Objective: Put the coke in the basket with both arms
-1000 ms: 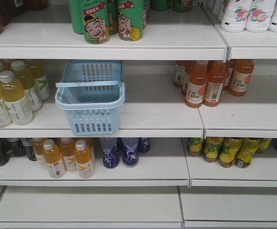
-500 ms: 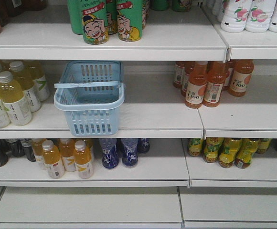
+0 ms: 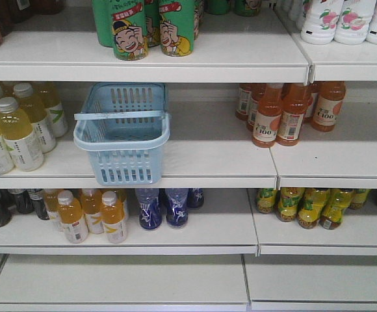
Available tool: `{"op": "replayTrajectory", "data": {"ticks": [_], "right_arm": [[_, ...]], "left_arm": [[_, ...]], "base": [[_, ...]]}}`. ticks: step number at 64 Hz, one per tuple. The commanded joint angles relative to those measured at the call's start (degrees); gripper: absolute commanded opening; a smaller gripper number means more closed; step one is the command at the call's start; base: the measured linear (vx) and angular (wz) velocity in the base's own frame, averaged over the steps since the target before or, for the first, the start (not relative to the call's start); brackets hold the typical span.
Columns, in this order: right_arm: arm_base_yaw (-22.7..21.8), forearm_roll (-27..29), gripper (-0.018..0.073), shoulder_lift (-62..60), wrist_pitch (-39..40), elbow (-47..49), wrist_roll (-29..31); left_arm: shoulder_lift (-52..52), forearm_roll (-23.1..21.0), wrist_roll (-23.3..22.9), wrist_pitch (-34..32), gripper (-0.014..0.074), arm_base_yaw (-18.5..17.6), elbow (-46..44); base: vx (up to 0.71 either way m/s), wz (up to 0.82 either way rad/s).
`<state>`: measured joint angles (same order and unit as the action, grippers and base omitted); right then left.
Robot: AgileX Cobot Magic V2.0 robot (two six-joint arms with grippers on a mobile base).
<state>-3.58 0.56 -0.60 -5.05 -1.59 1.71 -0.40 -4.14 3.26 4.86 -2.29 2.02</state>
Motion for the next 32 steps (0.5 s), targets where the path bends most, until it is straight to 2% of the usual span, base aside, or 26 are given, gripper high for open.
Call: {"op": "replayTrajectory", "data": {"ticks": [1,9,16,19,32], "right_arm": [[-0.26,-0.1,-0.001,-0.75,4.04,-0.44,0.57],[-0.26,-0.1,-0.001,-0.75,4.04,-0.44,0.57],[-0.26,-0.1,-0.001,-0.75,4.04,-0.44,0.57],[-0.26,-0.1,-0.001,-0.75,4.04,-0.44,0.57],[-0.26,-0.1,-0.001,-0.75,4.04,-0.44,0.57]], "left_arm": [[-1.13,-0.19,-0.14,-3.92,-0.0006,0.05,-1.92],[-1.13,-0.24,-0.14,-4.14,-0.0006,0.05,-1.92],[-1.05,-2.01,-1.94,-9.95,-0.0006,0.05,-2.02],[-0.93,-3.05,-2.91,-10.5,-0.0006,0.05,-2.7],[4.13,-3.7,-3.26,-4.86,-0.0006,0.05,-9.92]], "base": [[0.0,0.0],[0.0,0.0],[0.0,0.0],[0.0,0.0],[0.0,0.0]]}}
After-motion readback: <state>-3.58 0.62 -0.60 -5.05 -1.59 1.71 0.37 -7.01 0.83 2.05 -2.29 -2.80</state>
